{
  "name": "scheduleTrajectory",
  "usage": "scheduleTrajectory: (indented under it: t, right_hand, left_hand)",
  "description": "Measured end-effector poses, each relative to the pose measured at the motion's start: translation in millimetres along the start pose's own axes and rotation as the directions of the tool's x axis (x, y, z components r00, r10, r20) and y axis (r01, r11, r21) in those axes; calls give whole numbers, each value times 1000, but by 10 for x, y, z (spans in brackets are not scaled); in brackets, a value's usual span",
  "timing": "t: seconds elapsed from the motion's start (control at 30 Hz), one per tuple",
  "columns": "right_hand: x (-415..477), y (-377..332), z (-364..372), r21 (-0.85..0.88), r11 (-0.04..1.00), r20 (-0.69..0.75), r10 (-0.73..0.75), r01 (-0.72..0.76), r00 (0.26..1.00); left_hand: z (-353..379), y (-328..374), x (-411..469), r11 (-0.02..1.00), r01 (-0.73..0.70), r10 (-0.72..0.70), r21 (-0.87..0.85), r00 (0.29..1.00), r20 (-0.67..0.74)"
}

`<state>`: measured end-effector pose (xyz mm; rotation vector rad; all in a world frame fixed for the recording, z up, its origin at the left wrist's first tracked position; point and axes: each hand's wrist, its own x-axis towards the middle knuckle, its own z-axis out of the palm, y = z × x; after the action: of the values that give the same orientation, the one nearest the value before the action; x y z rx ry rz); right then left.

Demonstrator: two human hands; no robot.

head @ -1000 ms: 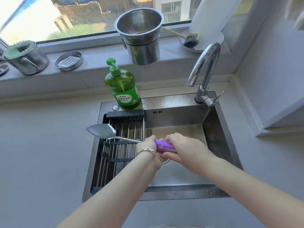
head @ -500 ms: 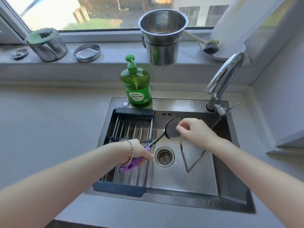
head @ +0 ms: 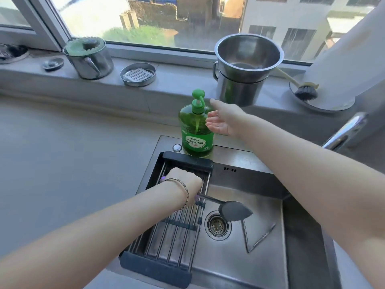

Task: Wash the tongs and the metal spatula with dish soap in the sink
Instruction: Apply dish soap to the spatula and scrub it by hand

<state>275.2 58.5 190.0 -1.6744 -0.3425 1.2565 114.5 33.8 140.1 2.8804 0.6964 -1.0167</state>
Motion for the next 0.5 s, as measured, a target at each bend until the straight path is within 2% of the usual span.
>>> scheduleTrajectory:
  t: [0.1, 0.23, 0.5]
  right_hand:
    - [164, -159, 91, -26, 997, 52, 74, -73, 996]
    - [340, -271, 144, -78, 991, 78, 117, -111, 990]
    - [448, -313, 159, 78, 969, 182, 219, -236, 959]
  left_hand:
    - [-23, -91, 71, 998, -3, -2, -62, 997, -81]
    - [-23, -187, 176, 975, 8, -25, -222, 997, -72]
    - [32, -248, 302, 952, 4, -32, -306, 996, -87]
